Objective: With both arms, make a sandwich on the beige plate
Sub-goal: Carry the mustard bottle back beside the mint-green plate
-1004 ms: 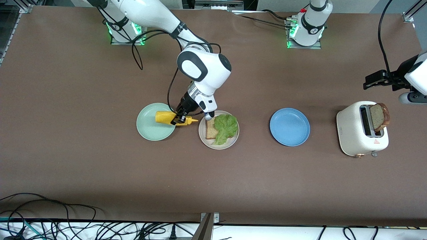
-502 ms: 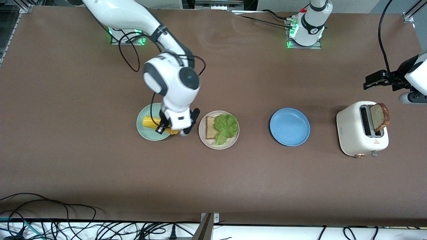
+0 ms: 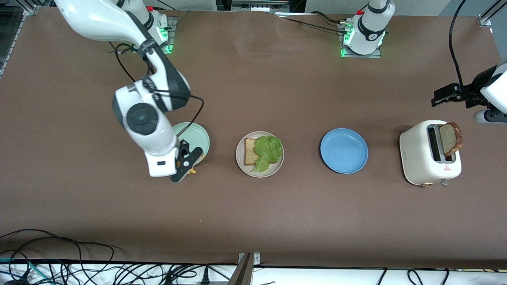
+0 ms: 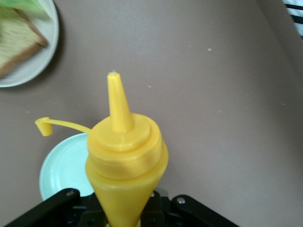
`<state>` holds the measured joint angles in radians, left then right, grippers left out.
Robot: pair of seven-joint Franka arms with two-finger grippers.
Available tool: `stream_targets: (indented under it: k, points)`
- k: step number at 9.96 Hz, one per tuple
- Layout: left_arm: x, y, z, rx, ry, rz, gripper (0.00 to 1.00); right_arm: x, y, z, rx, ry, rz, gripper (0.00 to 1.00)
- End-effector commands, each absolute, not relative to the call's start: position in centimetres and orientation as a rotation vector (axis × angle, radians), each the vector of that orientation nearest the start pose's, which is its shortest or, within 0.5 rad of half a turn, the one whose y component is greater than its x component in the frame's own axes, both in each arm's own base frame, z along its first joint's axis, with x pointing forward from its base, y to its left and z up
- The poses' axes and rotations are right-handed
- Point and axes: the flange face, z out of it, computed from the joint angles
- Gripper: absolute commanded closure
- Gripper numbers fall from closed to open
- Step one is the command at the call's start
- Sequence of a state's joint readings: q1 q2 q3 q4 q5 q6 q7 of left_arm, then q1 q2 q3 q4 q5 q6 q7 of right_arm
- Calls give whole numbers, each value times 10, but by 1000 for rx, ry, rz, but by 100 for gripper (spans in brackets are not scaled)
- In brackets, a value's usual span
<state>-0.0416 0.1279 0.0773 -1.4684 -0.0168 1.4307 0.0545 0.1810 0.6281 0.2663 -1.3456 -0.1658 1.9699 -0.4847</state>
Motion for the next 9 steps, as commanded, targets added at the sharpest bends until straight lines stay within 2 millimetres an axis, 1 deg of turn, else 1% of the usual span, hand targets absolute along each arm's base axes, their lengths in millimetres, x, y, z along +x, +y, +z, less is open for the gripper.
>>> stream_targets:
  k: [1,2,3,4,5,6,7,9]
  points:
    - [578,17,589,-3151,62,250,0,681,234,384,-2670,-1361,-75,99]
    - [579,17,588,-3150,62,252,0,686,221,387,-2620,-1359,-110,100]
    - [579,17,588,-3150,62,252,0,690,207,391,-2609,-1375,-125,100]
    - [579,17,588,-3150,62,252,0,693,196,391,-2573,-1363,-145,100]
    - [579,17,588,-3150,62,252,0,690,190,378,-2508,-1380,-132,100]
    - [579,17,588,-3150,62,252,0,692,169,370,-2456,-1383,-157,100]
    - [579,17,588,-3150,62,250,0,696,145,366,-2411,-1438,-193,100]
    - [579,17,588,-3149,62,252,0,690,112,350,-2240,-1483,-263,100]
